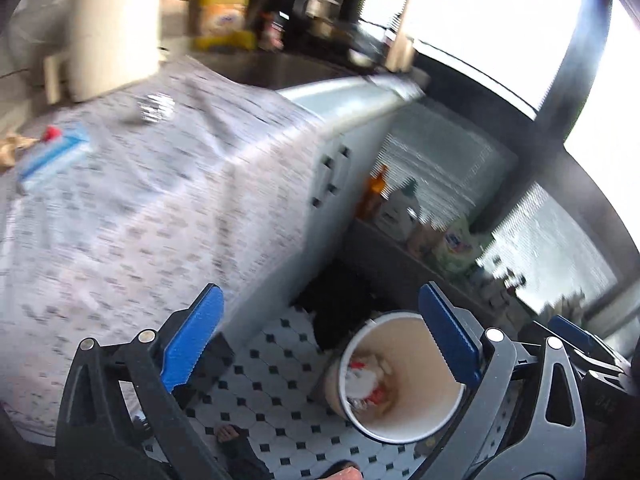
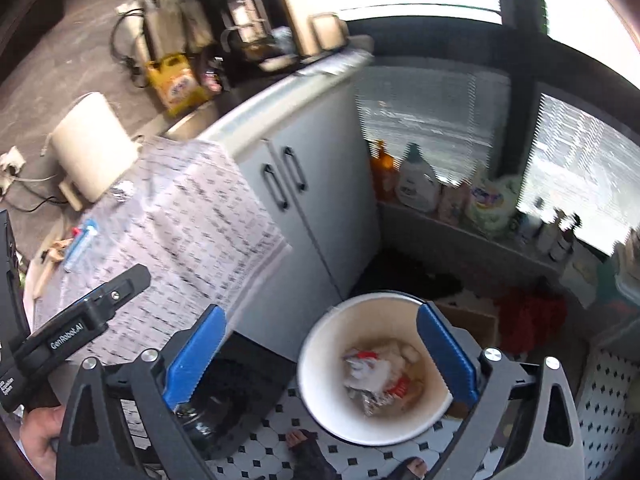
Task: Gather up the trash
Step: 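Bring both tools back over the counter, then reach the left tool to the crumpled brown paper and close on it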
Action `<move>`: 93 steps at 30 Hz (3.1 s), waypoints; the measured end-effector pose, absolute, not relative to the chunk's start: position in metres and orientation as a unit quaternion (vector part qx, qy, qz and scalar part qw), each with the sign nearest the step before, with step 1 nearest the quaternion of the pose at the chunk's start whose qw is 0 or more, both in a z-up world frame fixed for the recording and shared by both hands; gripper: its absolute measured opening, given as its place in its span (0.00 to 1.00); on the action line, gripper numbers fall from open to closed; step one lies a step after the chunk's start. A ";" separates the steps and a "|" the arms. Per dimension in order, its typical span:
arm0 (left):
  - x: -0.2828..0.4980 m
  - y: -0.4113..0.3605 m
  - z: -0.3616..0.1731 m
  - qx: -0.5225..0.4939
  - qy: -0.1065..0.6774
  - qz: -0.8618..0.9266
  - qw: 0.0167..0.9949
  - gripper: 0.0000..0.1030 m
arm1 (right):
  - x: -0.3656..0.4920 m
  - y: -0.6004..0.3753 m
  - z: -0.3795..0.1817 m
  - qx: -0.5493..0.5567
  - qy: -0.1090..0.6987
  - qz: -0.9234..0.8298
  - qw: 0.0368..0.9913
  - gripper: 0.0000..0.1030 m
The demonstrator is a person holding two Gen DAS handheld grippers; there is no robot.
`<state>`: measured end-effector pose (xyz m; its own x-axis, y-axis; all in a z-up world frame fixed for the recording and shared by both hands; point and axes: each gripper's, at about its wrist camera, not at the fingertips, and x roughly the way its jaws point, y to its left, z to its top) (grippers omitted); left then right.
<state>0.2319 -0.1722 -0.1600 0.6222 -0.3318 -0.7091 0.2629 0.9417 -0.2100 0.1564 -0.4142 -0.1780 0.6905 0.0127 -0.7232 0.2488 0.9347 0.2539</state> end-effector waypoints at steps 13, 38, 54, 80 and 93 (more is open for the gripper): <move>0.248 -0.053 -0.107 -0.083 0.339 -0.060 0.935 0.94 | 0.220 -0.325 -0.127 0.124 0.355 0.013 0.926 0.92; 0.336 0.116 -0.087 -0.102 0.297 -0.021 0.949 0.94 | 0.315 -0.158 -0.097 0.078 0.338 0.022 0.937 0.92; 0.371 0.165 -0.103 -0.112 0.313 0.050 0.942 0.91 | 0.378 -0.129 -0.108 0.067 0.355 0.033 0.932 0.92; 0.473 0.201 -0.164 -0.100 0.412 0.174 0.889 0.28 | 0.514 -0.122 -0.166 0.056 0.424 0.101 0.898 0.88; 0.448 0.194 -0.146 -0.096 0.384 0.160 0.904 0.19 | 0.507 -0.112 -0.166 0.071 0.422 0.124 0.895 0.39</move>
